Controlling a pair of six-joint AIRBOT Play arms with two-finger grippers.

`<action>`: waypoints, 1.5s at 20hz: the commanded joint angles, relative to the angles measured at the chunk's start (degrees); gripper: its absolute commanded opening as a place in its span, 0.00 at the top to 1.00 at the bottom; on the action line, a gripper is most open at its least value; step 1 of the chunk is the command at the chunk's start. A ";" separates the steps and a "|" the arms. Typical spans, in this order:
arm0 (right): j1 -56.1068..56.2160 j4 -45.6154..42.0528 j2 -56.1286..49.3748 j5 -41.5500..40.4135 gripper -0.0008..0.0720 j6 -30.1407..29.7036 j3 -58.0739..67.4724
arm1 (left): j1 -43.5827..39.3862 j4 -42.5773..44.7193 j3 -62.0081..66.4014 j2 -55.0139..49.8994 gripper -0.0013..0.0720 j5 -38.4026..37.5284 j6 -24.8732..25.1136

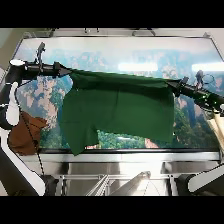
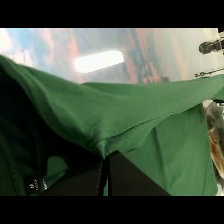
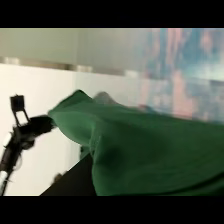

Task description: Fold the shirts.

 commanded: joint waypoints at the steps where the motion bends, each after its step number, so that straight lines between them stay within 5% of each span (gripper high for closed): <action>1: -0.63 -11.89 -0.90 -3.26 0.97 6.38 4.22 | -0.52 1.55 -0.61 -0.92 0.95 -0.48 0.37; 6: -0.50 -15.80 -0.83 -4.22 0.96 7.08 4.70 | -2.45 14.82 -0.66 -0.94 0.95 -5.97 -2.60; 13: -0.61 -25.90 -0.81 -4.13 0.95 9.81 4.94 | -5.75 19.67 -0.68 -1.18 0.95 -7.26 -3.10; 15: -1.07 -25.92 -0.81 -4.00 0.73 9.86 5.51 | -5.75 19.93 -0.66 -1.22 0.96 -7.19 -3.61; 16: -1.40 -25.90 -0.63 -3.96 0.73 10.38 5.70 | -5.75 19.43 -0.61 -1.20 0.95 -7.61 -3.65; 17: -1.84 -26.45 -0.20 -3.89 0.70 11.93 5.70 | -5.75 18.73 -0.50 -1.16 0.86 -9.11 -3.91; 18: -2.60 -28.37 0.57 -3.65 0.43 14.56 5.70 | -5.64 19.47 0.61 -1.18 0.57 -11.72 -5.16; 19: -3.65 -30.77 1.55 -2.58 0.28 18.14 5.70 | -5.20 19.67 2.23 -1.16 0.51 -14.67 -6.25; 23: -9.09 -45.77 7.15 7.72 0.31 25.75 5.25 | 0.17 19.56 4.04 2.29 0.52 -19.96 -13.51; 25: -9.97 -54.93 11.23 11.02 0.46 27.43 1.60 | 3.56 19.58 -3.06 6.84 0.52 -19.63 -14.19; 30: -10.03 -61.20 25.57 4.09 0.45 29.55 -23.47 | 9.29 25.31 -27.78 18.64 0.52 -15.78 -14.10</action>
